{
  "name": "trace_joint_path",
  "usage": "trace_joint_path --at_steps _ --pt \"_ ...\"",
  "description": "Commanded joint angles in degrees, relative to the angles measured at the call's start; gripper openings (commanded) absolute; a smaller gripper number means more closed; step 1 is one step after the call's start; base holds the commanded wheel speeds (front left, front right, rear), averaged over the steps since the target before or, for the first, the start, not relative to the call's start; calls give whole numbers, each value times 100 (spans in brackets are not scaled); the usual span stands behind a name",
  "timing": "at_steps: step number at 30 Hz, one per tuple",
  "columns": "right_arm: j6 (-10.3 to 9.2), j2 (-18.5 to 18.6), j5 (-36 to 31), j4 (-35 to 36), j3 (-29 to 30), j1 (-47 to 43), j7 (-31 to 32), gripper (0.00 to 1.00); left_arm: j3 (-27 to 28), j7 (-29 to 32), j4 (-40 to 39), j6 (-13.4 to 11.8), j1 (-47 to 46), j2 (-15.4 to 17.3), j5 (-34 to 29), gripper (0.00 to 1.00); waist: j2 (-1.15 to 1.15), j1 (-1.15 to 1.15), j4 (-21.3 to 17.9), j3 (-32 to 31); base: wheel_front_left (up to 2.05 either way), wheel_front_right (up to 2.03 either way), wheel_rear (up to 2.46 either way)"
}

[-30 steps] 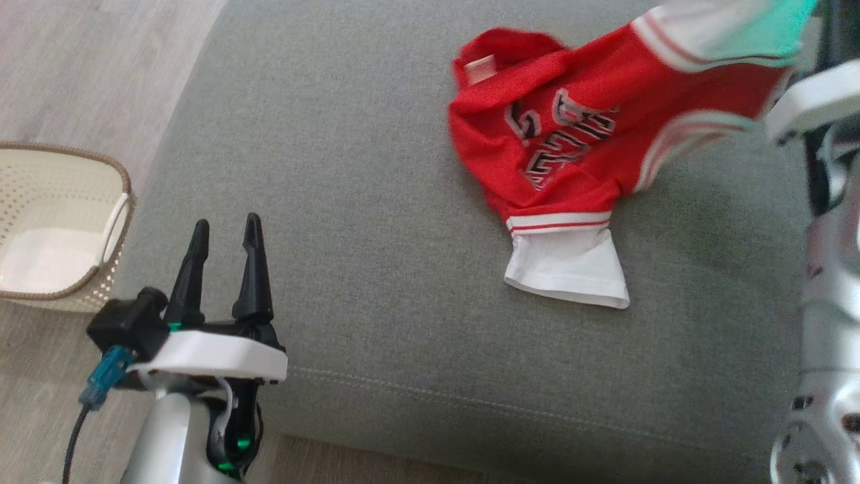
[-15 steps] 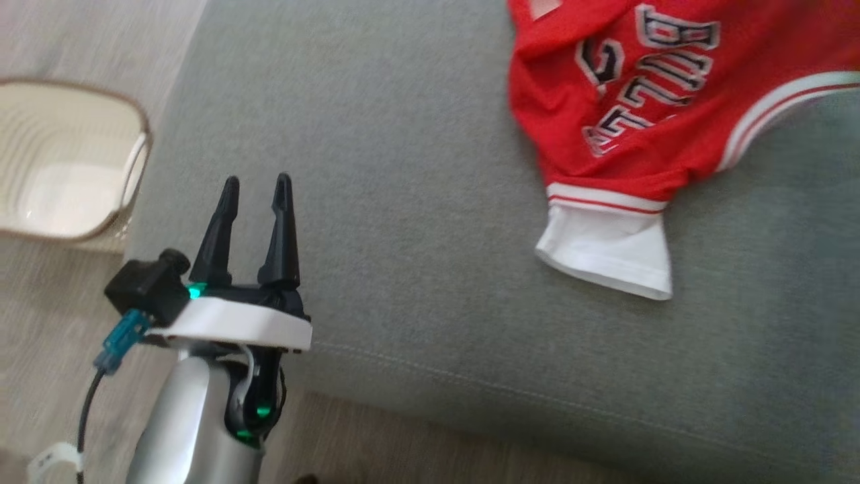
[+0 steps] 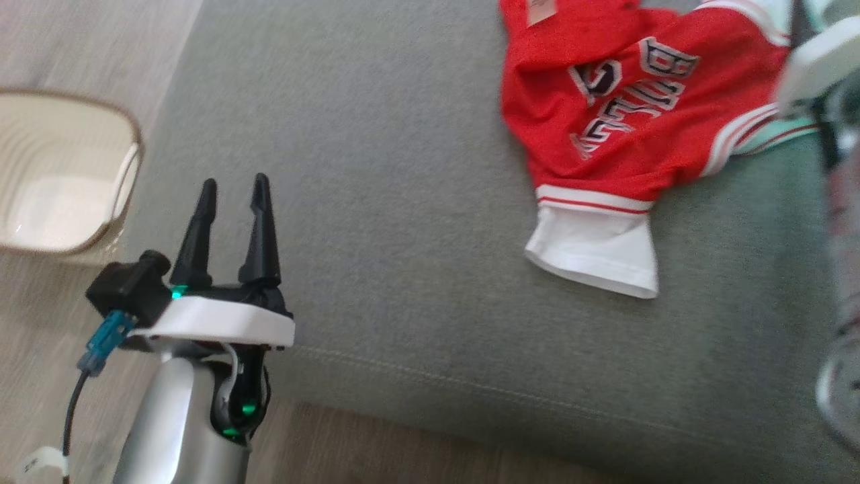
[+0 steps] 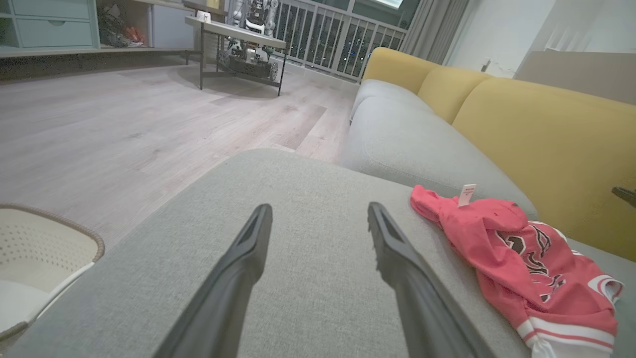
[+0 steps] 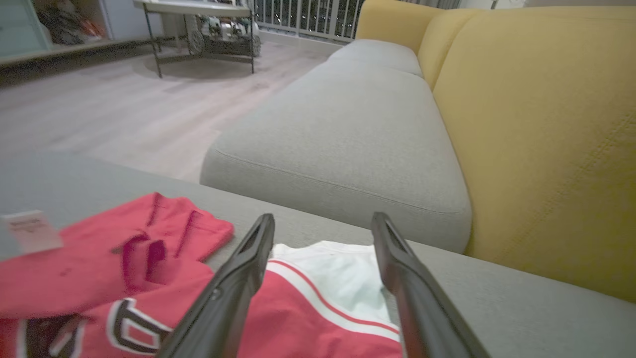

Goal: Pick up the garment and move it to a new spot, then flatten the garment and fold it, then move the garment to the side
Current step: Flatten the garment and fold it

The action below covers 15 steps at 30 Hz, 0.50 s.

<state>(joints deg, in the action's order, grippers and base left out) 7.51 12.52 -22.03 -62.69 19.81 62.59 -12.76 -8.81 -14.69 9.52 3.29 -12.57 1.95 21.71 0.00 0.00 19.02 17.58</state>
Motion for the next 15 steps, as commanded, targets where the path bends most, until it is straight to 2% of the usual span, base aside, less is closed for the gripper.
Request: trace_joint_path --at_steps 1,4,7,11,15 --pt "-2 -299 185 133 -149 26 -141 100 272 -30 -201 -5 -84 93 -90 100 0 0 -300 -303 0 0 0" --pt "-2 -603 652 243 -329 -169 -213 100 358 -30 -233 4 -3 93 -178 100 0 0 -529 -539 0 0 0" --pt "-2 -868 1550 809 -841 -600 -220 100 424 -30 -267 1 97 93 -245 100 0 0 -737 -754 0 0 0" --pt "-2 -946 2778 1830 -1641 -1659 -222 100 444 -30 -307 -42 257 93 -259 100 0 0 -970 -958 0 0 0" --pt "-2 -960 3613 2799 -2062 -2954 -223 100 400 -30 -342 -82 432 93 -279 100 0 0 -1158 -1059 0 0 0"
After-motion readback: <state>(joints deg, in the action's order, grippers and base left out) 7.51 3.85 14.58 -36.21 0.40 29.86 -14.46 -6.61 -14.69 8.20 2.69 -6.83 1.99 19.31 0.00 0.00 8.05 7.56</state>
